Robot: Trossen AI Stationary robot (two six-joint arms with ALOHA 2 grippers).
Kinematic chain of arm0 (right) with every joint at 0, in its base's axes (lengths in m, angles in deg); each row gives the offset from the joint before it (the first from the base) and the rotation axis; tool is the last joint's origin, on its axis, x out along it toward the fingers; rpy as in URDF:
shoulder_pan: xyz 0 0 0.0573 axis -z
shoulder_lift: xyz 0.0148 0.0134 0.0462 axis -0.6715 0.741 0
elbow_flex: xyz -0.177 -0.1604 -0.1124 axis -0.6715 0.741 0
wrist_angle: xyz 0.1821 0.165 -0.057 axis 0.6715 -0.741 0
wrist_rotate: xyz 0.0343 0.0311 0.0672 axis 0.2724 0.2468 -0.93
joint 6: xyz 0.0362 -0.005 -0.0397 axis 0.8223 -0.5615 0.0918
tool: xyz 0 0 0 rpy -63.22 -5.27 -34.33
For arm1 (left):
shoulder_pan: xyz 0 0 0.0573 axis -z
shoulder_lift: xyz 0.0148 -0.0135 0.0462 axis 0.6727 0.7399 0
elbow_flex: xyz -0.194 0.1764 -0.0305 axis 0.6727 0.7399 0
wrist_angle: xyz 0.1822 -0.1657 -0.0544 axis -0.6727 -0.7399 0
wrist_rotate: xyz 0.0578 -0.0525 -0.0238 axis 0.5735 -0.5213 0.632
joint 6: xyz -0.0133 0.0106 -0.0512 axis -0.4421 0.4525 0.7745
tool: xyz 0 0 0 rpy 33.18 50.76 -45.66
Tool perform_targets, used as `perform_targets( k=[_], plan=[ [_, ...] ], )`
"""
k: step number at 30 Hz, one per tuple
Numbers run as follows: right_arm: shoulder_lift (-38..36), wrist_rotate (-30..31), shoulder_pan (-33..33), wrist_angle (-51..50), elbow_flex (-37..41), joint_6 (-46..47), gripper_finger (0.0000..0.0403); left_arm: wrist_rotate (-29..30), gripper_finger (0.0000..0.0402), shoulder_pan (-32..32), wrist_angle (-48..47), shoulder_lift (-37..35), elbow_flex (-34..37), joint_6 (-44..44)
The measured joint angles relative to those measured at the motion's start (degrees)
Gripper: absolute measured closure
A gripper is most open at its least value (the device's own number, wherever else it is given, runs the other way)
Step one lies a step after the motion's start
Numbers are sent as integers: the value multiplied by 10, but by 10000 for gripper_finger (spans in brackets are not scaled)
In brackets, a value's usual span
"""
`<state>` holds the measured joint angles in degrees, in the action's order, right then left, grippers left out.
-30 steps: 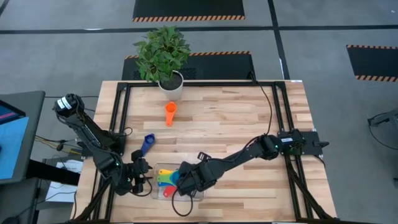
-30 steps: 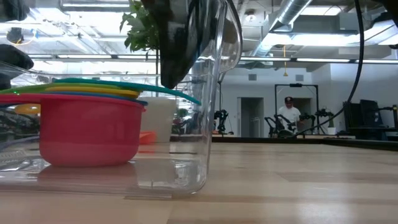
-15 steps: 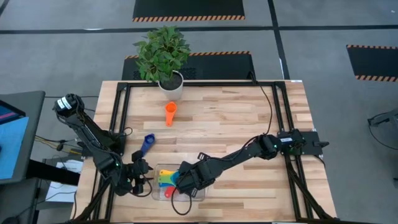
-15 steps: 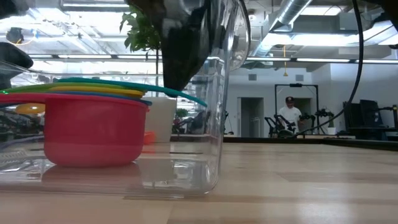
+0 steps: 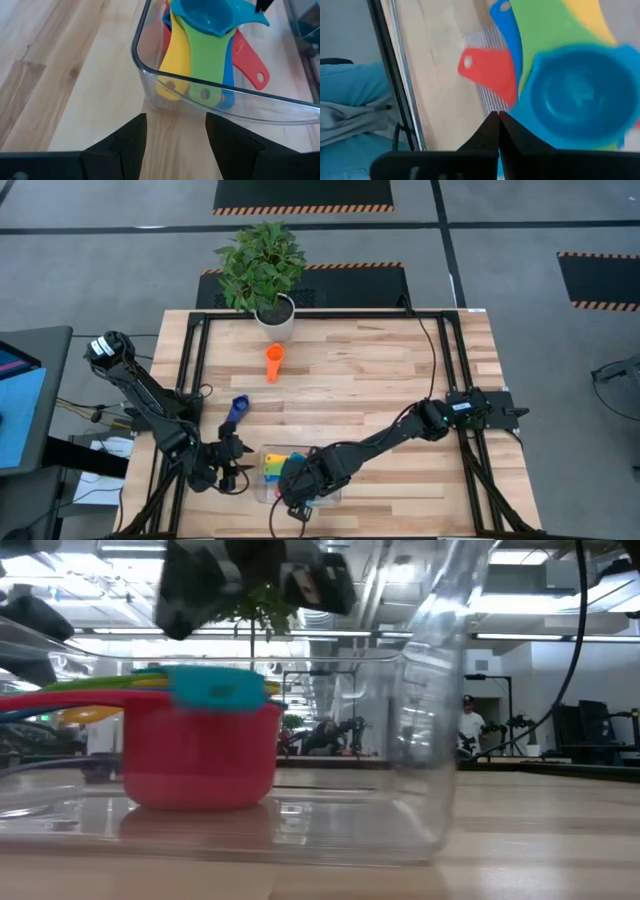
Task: Nest measuring cups in basket
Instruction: Stack the light blue measuring cup on top of the green measuring cup
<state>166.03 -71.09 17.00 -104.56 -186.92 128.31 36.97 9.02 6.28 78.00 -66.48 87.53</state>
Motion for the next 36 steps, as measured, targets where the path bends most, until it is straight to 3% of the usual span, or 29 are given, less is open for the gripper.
perform_targets(
  k=[5,14,19,27,36],
  plan=[
    [-1,2,2,-19,0,-5,397,-15,210,-1,0,0,0,-1],
    [-33,41,-13,-122,0,42,384,-20,210,-1,-2,0,0,-3],
    [-34,13,-22,-168,4,69,395,-20,210,-1,-5,0,0,-3],
    [-13,-3,-22,-168,14,83,385,-26,210,-1,-5,0,0,-3],
    [10,-31,-21,-93,14,65,392,-26,210,-1,-1,0,0,-3]
  ],
)
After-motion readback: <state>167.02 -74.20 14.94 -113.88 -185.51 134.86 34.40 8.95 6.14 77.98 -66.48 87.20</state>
